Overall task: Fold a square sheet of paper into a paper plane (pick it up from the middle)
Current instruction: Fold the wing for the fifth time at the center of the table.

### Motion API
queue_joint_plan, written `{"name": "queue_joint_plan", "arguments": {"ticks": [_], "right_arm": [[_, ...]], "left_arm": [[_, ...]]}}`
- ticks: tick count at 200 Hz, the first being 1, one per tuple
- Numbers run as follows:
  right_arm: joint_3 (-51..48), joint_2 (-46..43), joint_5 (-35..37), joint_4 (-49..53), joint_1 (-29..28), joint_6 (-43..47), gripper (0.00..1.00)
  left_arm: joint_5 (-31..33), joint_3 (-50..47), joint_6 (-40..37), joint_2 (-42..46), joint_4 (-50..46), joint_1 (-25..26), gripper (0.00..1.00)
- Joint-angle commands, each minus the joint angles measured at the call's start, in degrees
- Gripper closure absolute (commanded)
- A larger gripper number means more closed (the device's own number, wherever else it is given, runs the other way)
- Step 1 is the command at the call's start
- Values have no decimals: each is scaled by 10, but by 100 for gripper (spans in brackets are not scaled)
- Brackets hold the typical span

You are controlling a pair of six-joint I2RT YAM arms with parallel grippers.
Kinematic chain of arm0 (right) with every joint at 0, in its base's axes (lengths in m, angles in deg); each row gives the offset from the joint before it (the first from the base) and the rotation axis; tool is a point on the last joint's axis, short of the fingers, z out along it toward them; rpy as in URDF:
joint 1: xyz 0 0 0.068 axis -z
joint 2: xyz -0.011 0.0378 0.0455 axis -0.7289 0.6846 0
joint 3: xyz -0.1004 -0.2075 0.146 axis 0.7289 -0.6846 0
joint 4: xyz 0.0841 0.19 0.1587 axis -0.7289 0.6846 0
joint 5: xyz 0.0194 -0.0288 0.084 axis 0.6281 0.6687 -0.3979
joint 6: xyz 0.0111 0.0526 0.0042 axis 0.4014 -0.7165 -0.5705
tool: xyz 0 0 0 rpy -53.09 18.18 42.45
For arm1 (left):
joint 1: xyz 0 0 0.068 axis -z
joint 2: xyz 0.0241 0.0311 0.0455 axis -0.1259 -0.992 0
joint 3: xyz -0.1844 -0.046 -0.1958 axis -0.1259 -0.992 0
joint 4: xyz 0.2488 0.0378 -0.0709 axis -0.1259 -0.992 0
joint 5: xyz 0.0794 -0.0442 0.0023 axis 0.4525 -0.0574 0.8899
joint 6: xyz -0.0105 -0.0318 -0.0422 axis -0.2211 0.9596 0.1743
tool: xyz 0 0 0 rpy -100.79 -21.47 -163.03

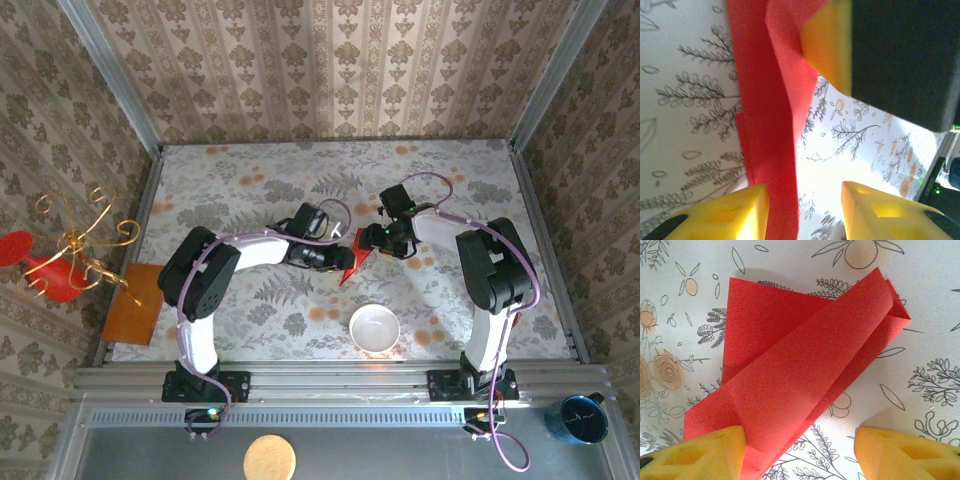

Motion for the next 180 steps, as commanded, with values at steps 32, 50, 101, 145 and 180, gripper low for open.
{"name": "queue_joint_plan", "arguments": {"ticks": [32,50,101,145,180], "right_arm": [[-17,62,33,-9,-5,-1,36],[-18,62,33,-10,-5,-2,36],[-18,65,33,-9,-5,-3,36],[-15,72,40,-3,-5,-4,37],[-13,78,47,3,-5,-5,37]], "left_arm": [[32,-17,-23,14,-39,11,59],[29,-17,-21,8,-41,12,62],[31,-19,-21,-1,-40,12,74],[32,-26,-15,-15,-36,11,80],[33,-34,-13,-21,-30,11,84]]}}
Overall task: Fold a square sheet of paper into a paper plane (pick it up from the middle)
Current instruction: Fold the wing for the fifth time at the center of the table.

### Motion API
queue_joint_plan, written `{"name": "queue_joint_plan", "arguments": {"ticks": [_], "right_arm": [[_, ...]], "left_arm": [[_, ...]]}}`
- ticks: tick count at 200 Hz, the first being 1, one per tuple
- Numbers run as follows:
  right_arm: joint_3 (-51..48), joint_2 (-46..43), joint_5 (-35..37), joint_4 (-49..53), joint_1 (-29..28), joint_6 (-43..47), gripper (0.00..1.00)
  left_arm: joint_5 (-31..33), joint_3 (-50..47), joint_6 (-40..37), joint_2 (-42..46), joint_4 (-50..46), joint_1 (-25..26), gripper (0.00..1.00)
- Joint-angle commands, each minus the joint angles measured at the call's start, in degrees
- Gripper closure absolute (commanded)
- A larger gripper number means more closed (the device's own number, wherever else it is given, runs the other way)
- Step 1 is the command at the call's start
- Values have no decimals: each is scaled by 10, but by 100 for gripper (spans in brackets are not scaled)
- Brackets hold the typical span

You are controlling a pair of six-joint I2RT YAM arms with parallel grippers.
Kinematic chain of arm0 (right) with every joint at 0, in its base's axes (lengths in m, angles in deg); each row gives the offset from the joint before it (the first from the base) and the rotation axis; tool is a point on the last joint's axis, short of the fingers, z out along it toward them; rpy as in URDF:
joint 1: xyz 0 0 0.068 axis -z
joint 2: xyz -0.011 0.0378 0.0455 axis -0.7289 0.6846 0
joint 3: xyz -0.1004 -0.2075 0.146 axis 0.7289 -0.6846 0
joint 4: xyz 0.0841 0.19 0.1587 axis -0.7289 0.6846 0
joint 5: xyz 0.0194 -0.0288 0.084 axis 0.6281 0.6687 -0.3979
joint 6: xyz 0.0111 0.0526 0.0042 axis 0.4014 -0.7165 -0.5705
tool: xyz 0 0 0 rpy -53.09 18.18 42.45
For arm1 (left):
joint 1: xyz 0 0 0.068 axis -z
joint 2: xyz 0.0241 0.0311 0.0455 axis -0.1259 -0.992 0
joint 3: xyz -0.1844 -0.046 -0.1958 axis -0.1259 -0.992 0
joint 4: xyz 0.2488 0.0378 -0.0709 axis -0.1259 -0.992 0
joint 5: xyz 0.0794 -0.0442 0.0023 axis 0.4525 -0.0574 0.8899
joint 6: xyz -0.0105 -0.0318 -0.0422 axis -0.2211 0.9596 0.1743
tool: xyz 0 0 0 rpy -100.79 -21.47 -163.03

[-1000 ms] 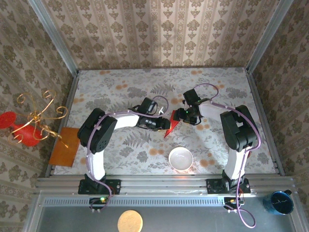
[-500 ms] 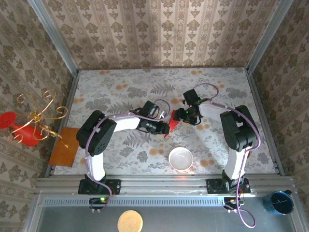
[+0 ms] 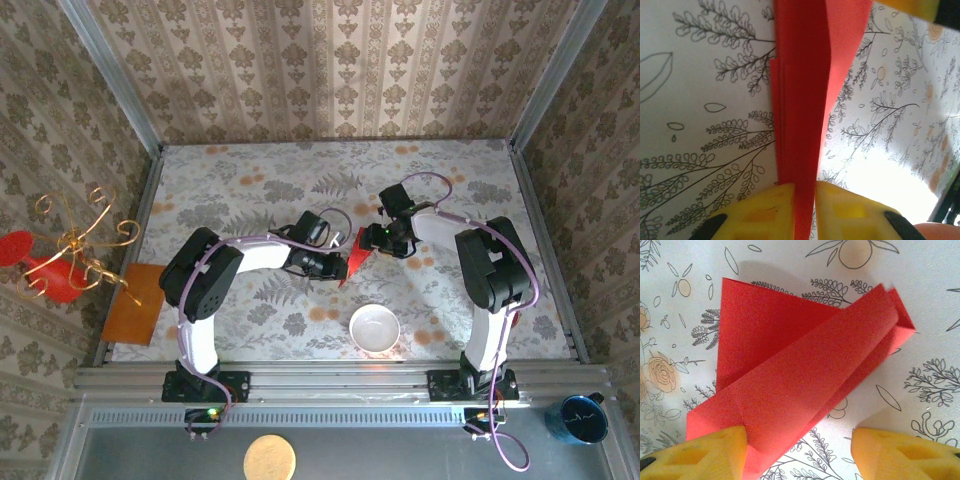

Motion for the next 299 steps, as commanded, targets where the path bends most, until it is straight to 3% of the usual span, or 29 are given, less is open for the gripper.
{"name": "queue_joint_plan", "arguments": {"ticks": [1,95,159,177,202,247,299], "right_arm": [[-22,71,43,-9,-5,-3,37],[-13,63,23,5,1,-13,38],[-66,-98,-59,-34,28,-9,37],[-96,-134,-110,-63,22,9,44],[-113,-159,-127,-73,0,12,55],[-86,-110,-157,-108,-15,-15,72],[-46,-53,-151,-112,-32,-24,78]], "left_arm": [[6,-13,-1,-16,-4,1,84],[-26,-21,23,-25,16,-12,87],[-19,-4,17,-30,-18,-14,87],[-18,-1,17,-32,-20,-13,87],[-17,1,18,-33,-22,-13,86],[-18,5,16,-35,-26,-13,86],[-18,5,19,-36,-25,-13,86]]}}
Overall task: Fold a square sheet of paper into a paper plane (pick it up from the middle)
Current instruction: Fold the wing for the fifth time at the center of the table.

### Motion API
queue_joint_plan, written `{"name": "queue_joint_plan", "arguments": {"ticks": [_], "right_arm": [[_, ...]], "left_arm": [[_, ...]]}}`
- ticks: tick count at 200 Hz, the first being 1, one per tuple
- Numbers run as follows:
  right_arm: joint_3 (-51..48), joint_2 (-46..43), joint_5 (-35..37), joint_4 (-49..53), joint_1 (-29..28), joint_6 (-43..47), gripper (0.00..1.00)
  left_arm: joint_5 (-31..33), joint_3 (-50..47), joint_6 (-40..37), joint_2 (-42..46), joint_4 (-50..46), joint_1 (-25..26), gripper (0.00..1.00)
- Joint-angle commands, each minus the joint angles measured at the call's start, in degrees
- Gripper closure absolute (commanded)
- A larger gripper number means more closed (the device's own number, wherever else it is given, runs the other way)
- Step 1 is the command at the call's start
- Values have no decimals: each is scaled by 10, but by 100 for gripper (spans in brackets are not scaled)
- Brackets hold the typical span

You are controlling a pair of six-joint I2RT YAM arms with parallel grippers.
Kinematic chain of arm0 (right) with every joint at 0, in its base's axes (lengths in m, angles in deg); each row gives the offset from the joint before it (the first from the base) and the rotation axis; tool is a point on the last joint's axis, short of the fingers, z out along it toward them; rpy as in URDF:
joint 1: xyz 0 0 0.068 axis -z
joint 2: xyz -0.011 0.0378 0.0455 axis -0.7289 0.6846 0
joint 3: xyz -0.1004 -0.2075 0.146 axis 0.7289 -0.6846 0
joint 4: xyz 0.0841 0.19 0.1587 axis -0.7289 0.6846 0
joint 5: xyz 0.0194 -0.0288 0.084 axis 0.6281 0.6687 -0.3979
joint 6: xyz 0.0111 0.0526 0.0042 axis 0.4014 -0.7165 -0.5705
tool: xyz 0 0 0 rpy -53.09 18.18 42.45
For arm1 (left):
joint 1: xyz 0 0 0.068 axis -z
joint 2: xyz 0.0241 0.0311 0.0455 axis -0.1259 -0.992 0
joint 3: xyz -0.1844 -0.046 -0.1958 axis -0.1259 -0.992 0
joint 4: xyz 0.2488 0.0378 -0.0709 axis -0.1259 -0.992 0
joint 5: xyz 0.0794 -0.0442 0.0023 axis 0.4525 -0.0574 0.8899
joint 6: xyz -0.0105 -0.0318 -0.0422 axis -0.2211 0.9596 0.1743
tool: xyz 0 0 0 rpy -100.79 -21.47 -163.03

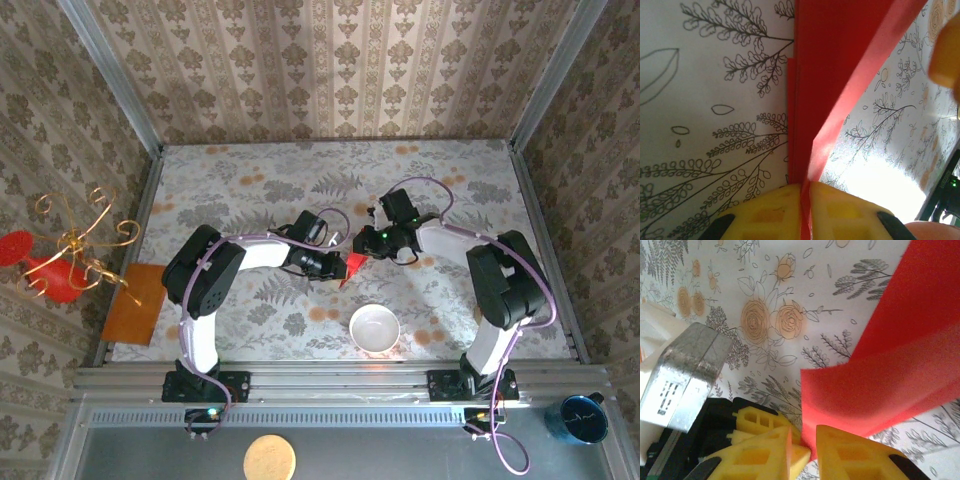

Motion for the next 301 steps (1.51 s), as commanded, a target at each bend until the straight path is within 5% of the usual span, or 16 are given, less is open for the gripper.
{"name": "queue_joint_plan", "arguments": {"ticks": [1,91,301], "right_arm": [[25,23,-9,-6,-6,-9,78],[31,63,47,12,10,-21,79],[31,93,54,16,20,-24,79]], "left_arm": [[14,3,6,-21,-34,-1,86],[11,4,5,-23,-37,-1,86],[13,1,5,-27,-40,-3,87]]}}
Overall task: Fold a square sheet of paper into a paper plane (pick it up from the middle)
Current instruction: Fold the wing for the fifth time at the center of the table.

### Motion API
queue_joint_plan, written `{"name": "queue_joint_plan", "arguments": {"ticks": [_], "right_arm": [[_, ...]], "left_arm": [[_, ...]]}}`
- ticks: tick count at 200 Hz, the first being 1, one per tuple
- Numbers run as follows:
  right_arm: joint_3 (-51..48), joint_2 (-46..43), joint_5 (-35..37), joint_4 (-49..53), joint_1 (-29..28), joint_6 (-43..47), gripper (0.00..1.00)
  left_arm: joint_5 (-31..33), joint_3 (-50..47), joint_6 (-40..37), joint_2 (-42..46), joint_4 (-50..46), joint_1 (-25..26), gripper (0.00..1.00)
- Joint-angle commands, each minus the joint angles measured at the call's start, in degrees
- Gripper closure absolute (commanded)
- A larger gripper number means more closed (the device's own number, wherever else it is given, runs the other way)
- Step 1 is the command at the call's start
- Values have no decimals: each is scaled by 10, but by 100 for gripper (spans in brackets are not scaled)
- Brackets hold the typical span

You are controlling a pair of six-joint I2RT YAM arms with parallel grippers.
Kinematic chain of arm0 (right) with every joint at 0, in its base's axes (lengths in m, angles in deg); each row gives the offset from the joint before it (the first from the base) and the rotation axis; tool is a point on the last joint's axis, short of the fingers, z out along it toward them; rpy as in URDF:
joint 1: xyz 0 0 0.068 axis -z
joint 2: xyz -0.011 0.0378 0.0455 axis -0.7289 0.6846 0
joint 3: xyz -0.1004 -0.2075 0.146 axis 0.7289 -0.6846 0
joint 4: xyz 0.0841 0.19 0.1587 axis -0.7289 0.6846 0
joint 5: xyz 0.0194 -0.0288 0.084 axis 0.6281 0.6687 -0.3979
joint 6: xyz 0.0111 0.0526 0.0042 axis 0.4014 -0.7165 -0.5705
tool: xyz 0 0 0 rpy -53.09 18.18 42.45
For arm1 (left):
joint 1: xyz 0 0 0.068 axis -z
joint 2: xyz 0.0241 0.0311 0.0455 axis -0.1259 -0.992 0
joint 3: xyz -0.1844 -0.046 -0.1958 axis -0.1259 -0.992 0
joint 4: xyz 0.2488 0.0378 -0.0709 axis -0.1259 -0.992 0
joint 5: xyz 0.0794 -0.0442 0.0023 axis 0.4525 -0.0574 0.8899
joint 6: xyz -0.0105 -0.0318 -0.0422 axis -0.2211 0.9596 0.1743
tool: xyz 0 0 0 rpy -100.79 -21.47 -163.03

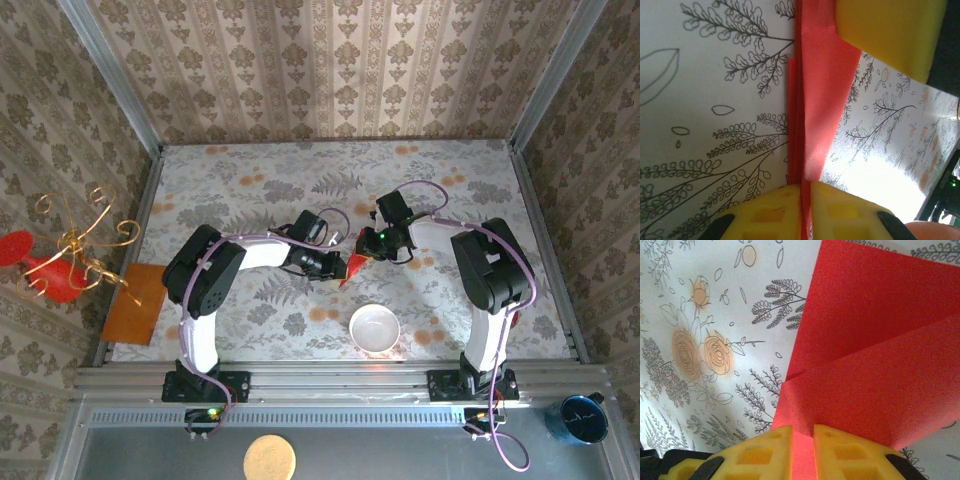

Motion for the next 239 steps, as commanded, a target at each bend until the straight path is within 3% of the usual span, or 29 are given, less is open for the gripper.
{"name": "queue_joint_plan", "arguments": {"ticks": [1,63,142,239], "right_arm": [[10,22,8,15,4,2,79],[22,40,21,50,5,10,79],[29,49,34,72,4,14,79],[28,53,25,70,6,11,83]], "left_arm": [[13,-2,5,-25,-35,-3,87],[26,-7,11,-3,-32,-4,87],[79,-18,22,106,-25,-2,77],[31,76,39,3,-14,22,90]]}}
